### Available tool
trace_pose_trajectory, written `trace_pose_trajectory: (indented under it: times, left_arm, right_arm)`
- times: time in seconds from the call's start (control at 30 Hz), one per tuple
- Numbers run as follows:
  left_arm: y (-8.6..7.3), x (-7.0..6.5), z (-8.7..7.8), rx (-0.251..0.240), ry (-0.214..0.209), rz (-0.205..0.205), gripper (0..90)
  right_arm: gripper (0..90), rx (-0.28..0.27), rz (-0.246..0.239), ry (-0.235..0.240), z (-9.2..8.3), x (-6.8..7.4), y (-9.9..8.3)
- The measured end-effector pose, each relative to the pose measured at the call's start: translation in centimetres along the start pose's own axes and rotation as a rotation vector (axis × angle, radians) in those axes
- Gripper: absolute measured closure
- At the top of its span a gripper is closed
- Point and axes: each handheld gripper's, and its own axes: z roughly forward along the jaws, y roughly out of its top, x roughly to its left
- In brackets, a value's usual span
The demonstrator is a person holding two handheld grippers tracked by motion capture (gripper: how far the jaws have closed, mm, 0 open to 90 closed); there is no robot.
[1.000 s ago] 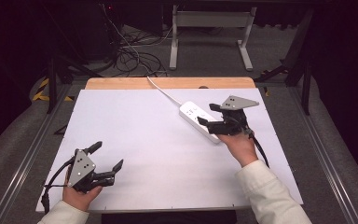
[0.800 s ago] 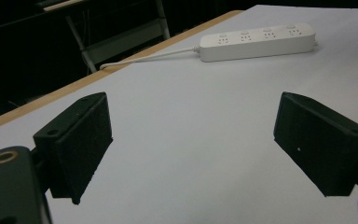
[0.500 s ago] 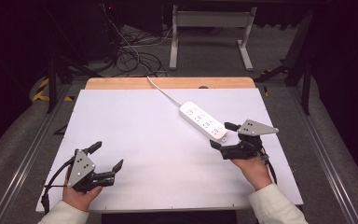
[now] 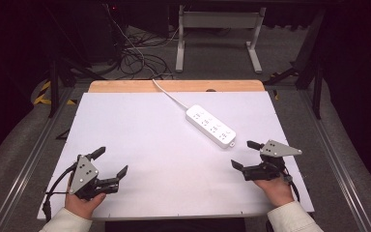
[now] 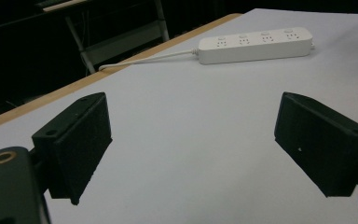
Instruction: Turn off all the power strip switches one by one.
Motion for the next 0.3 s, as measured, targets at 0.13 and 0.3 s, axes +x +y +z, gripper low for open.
trace_pose_trajectory:
  times: [0.13, 0.3]
  left_arm:
    - [0.0, -0.1, 0.0, 0.006, -0.005, -0.007, 11.5]
    - [-0.1, -0.1, 0.1, 0.007, -0.003, -0.005, 11.5]
  right_arm:
    - [6.1, 0.022, 0.036, -0.006, -0.5, -0.5, -1.3]
    - [6.0, 0.009, 0.035, -0.036, -0.9, -0.7, -1.6]
